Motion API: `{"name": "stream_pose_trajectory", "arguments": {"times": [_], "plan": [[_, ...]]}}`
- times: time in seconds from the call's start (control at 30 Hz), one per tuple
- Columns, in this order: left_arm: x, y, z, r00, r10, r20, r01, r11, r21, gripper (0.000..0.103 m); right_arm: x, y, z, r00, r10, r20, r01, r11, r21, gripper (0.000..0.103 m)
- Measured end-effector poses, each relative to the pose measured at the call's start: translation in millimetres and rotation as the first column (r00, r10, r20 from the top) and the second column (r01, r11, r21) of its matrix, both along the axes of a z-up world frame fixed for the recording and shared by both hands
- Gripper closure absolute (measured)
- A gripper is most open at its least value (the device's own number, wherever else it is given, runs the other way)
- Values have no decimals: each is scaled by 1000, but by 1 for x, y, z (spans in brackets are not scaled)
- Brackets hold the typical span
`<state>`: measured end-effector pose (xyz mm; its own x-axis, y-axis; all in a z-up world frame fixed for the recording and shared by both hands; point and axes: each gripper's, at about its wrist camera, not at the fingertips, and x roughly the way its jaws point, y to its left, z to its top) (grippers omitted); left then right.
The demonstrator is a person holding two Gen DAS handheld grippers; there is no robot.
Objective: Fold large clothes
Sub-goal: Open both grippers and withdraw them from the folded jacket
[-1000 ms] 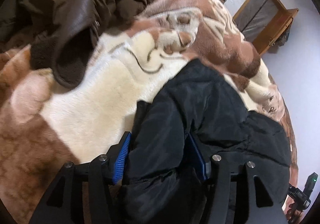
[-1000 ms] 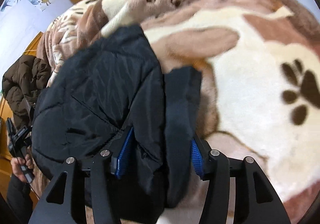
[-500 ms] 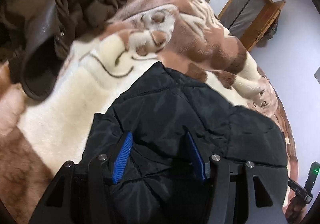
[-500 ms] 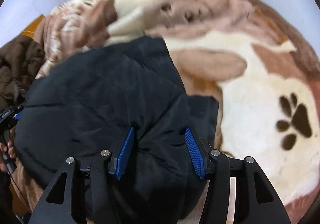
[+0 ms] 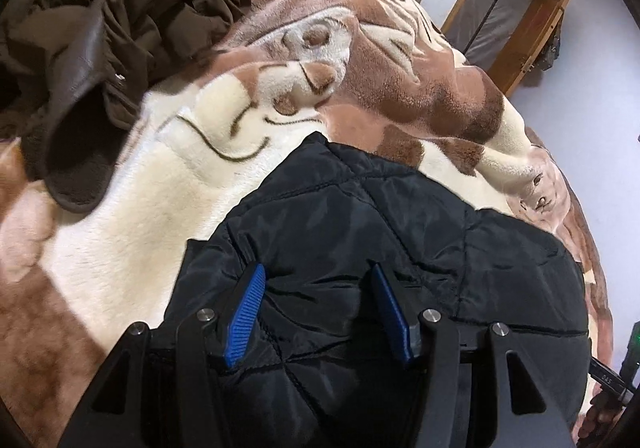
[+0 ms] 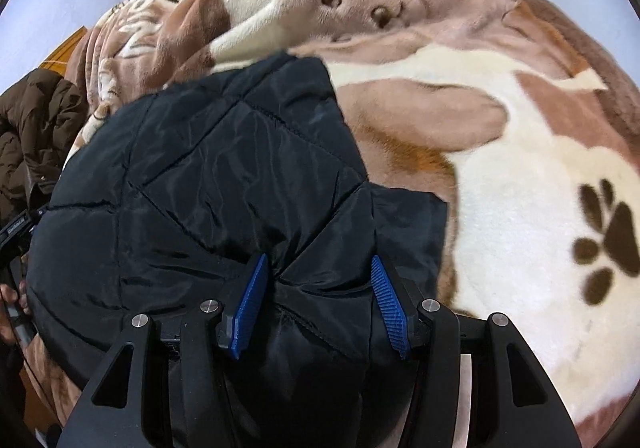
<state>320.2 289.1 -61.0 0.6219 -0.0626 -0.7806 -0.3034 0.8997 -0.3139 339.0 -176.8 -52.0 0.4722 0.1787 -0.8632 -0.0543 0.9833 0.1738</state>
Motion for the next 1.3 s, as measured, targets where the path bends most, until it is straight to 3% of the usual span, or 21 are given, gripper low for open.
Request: {"name": "stream_pose_trajectory", "arguments": {"times": [0.37,0.67,0.93,1.3], "plan": [[-103,-51,80,996,6,86,-14,996,86,46,-105,-2,66,989,17,146,-17,1000,-3,49],[-177,-123,106,994,-70,88,55,984,171,45,-184,6,84,981,66,181,-60,997,-40,49],[-227,-178,119,985,-147,88,122,963,242,37,-237,11,94,972,98,213,-81,993,-84,49],[-270,-214,119,979,-195,65,170,946,275,36,-274,16,93,970,110,219,-87,990,-115,49]]}}
